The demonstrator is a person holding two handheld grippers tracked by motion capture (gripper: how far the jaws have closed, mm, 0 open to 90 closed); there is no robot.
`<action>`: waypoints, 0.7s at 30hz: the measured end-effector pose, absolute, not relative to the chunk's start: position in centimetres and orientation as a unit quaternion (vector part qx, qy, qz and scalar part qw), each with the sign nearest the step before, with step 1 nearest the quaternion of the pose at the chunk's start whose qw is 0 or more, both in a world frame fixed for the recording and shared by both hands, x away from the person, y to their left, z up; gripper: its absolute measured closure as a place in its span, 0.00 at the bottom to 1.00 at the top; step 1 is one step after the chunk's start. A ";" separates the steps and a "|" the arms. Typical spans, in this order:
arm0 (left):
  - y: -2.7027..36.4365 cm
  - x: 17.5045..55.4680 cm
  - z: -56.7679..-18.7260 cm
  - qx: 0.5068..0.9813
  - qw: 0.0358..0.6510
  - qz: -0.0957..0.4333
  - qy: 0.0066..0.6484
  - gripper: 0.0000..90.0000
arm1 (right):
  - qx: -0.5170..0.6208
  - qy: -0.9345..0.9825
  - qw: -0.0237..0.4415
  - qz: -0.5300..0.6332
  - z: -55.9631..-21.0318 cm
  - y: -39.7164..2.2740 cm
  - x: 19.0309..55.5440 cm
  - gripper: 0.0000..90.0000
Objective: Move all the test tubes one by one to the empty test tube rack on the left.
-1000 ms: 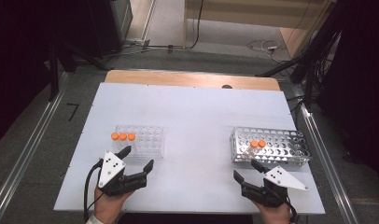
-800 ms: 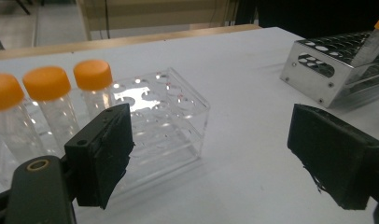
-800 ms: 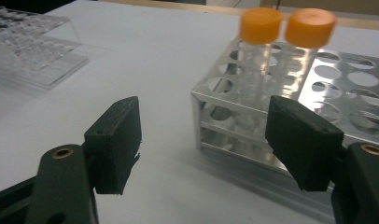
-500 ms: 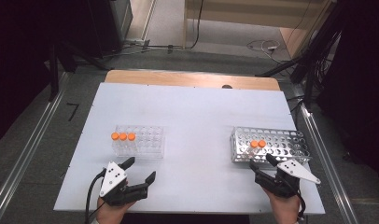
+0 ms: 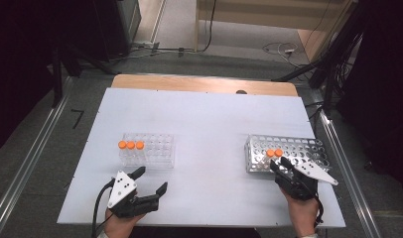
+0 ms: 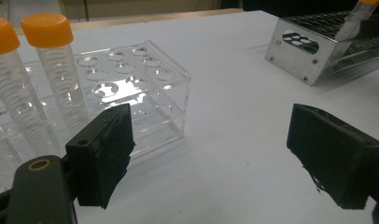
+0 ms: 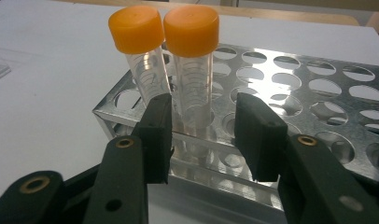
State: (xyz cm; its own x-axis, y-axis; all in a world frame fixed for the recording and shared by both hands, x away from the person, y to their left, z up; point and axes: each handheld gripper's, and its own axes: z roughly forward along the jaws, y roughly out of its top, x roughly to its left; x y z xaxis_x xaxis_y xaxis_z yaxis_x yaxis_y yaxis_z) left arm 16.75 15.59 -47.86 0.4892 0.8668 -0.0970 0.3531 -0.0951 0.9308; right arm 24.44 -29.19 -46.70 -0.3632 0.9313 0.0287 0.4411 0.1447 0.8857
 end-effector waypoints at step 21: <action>15.2 16.9 -48.2 0.703 0.501 0.255 0.436 0.15 | 0.481 0.702 0.299 0.431 -46.6 -28.4 25.2 0.80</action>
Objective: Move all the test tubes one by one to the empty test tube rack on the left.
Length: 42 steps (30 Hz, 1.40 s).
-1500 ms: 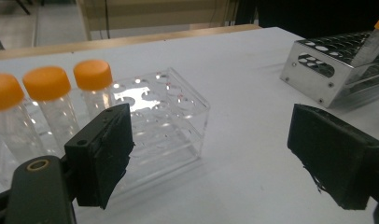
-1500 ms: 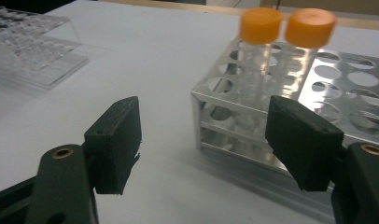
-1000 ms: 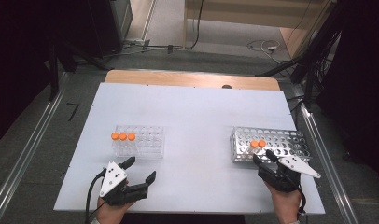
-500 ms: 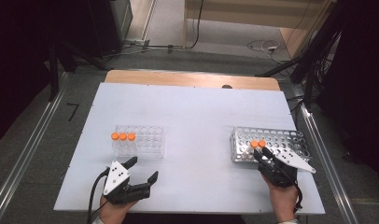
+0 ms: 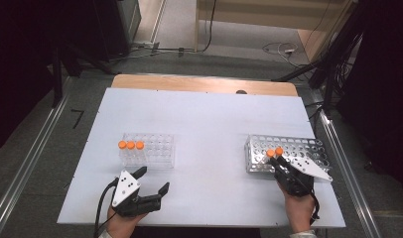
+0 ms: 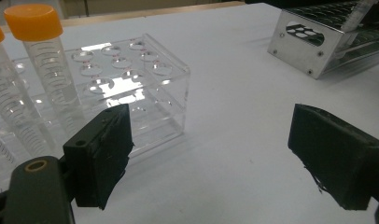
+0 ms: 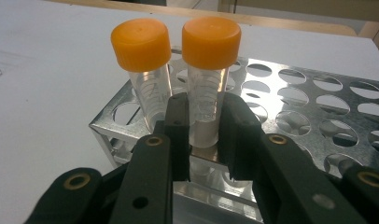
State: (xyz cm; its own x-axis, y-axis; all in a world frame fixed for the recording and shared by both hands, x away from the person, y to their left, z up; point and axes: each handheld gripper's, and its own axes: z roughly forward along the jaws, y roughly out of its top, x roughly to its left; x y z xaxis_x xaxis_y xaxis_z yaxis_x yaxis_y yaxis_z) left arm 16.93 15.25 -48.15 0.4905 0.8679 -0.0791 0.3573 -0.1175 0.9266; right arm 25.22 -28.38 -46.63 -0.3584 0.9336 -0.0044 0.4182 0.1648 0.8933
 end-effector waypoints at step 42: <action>14.3 16.6 -47.8 0.699 0.501 0.264 0.436 0.11 | 0.438 0.693 0.287 0.496 -43.6 -28.5 18.1 0.81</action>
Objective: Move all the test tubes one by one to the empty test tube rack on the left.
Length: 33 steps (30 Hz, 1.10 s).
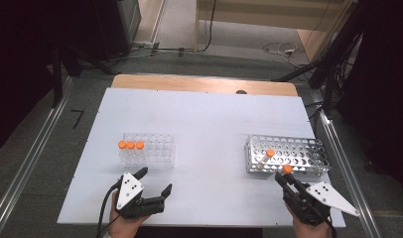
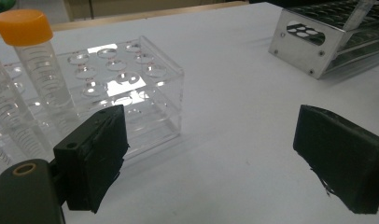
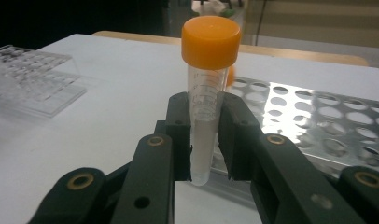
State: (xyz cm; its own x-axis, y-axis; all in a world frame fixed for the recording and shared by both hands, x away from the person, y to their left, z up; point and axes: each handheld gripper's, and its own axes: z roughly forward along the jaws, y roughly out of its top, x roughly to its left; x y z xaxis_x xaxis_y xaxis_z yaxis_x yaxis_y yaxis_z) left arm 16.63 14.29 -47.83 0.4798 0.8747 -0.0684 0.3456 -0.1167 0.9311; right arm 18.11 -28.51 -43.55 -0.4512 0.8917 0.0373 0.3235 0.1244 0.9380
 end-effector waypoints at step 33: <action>12.1 17.7 -46.2 0.704 0.517 0.248 0.418 0.16 | 0.348 0.773 0.209 0.488 -45.7 -17.4 20.7 0.81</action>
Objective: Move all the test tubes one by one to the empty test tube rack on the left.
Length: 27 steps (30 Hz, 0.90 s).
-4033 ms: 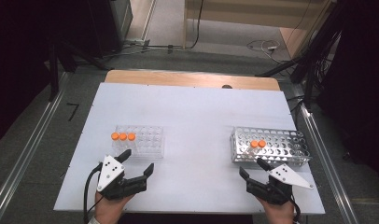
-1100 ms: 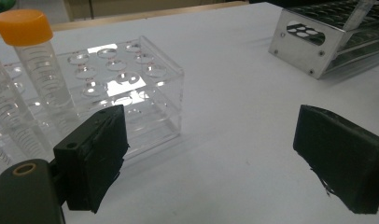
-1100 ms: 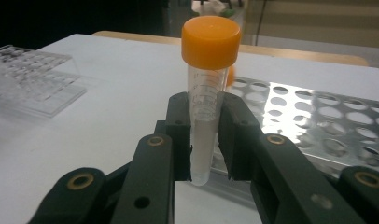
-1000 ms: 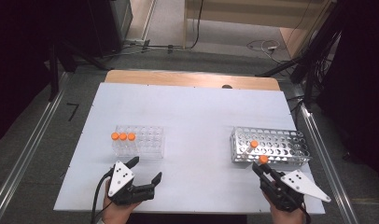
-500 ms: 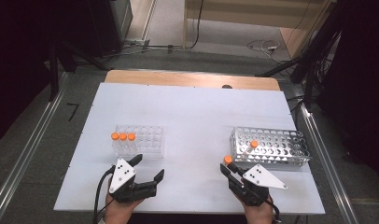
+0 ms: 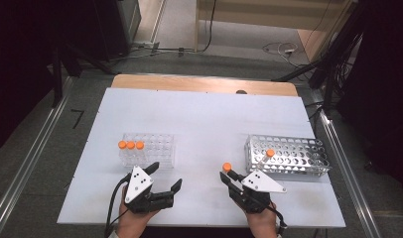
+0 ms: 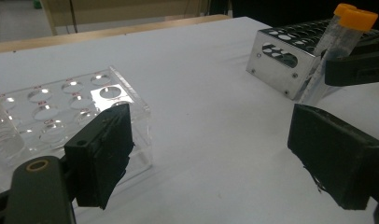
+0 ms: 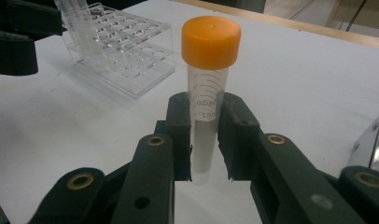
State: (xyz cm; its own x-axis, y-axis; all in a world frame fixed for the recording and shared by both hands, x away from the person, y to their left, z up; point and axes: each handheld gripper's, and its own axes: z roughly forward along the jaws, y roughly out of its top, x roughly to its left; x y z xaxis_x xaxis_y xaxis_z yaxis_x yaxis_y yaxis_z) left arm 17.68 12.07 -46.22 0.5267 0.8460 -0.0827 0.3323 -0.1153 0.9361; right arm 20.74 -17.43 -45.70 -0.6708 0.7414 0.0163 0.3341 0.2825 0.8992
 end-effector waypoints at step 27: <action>10.6 18.9 -44.6 0.708 0.530 0.242 0.399 0.16 | 0.321 0.790 0.189 0.487 -46.0 -13.0 21.8 0.81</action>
State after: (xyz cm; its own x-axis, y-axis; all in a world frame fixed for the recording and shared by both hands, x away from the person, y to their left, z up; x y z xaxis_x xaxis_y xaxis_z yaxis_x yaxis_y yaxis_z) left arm 18.92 10.61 -44.60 0.5649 0.8214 -0.0791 0.3076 -0.1206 0.9438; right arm 21.77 -13.05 -46.01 -0.7219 0.6918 0.0146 0.3231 0.3184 0.8912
